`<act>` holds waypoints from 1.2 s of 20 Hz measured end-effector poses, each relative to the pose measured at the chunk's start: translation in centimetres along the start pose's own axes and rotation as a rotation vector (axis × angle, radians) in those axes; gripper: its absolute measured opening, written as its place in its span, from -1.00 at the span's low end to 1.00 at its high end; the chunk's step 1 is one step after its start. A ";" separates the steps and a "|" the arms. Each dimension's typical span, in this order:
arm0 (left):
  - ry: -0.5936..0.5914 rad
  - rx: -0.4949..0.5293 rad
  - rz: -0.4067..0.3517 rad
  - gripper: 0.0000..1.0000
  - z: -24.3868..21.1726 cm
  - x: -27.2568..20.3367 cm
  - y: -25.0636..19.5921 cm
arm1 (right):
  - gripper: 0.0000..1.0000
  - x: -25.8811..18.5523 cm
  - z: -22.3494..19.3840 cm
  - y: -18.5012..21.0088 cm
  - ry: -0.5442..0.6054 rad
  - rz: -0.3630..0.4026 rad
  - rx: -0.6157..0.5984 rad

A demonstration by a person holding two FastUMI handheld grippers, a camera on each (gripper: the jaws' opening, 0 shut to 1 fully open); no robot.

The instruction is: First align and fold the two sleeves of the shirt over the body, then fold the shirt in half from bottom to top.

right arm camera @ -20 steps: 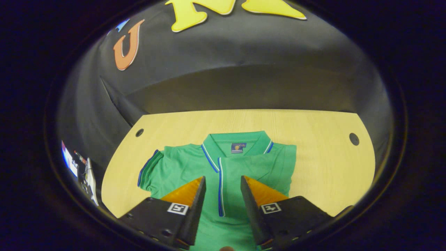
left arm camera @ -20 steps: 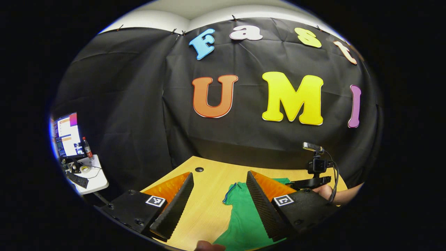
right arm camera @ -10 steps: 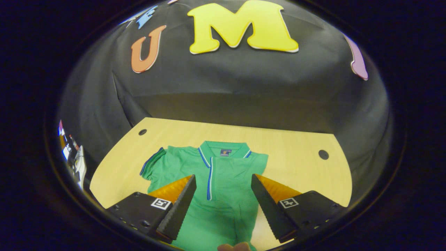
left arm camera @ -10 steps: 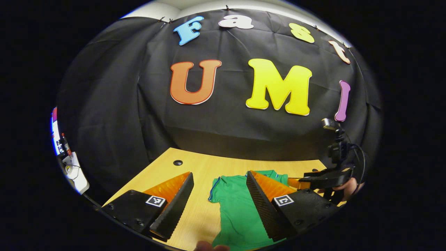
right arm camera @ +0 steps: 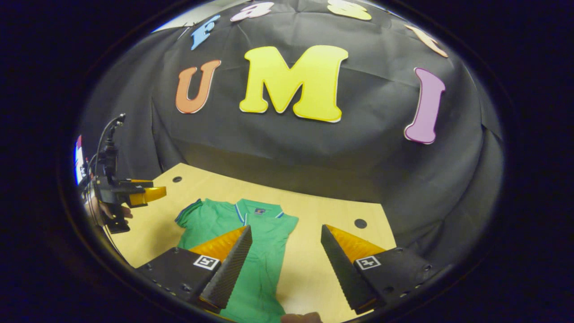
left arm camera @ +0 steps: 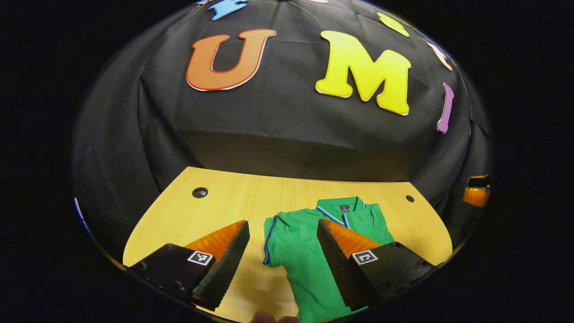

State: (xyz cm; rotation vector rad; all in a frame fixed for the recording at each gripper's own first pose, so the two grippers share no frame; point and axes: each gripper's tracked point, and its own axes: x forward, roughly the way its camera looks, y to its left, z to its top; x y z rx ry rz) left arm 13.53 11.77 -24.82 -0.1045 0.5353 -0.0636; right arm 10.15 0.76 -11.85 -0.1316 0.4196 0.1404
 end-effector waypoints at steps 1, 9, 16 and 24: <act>0.036 -0.008 -0.003 0.92 -1.1 2.0 0.8 | 0.89 0.1 0.2 0.0 0.009 -0.005 0.017; 0.221 -0.002 0.023 0.89 -8.6 9.9 3.5 | 0.94 -0.1 -2.1 -1.8 0.068 -0.031 0.066; 0.284 -0.016 0.046 0.42 -10.7 10.7 4.6 | 0.91 -0.9 -3.5 -2.9 0.105 -0.055 0.108; 0.290 -0.068 -0.002 -0.87 -10.7 10.9 3.6 | 0.94 -2.5 -5.7 -5.7 0.131 -0.090 0.143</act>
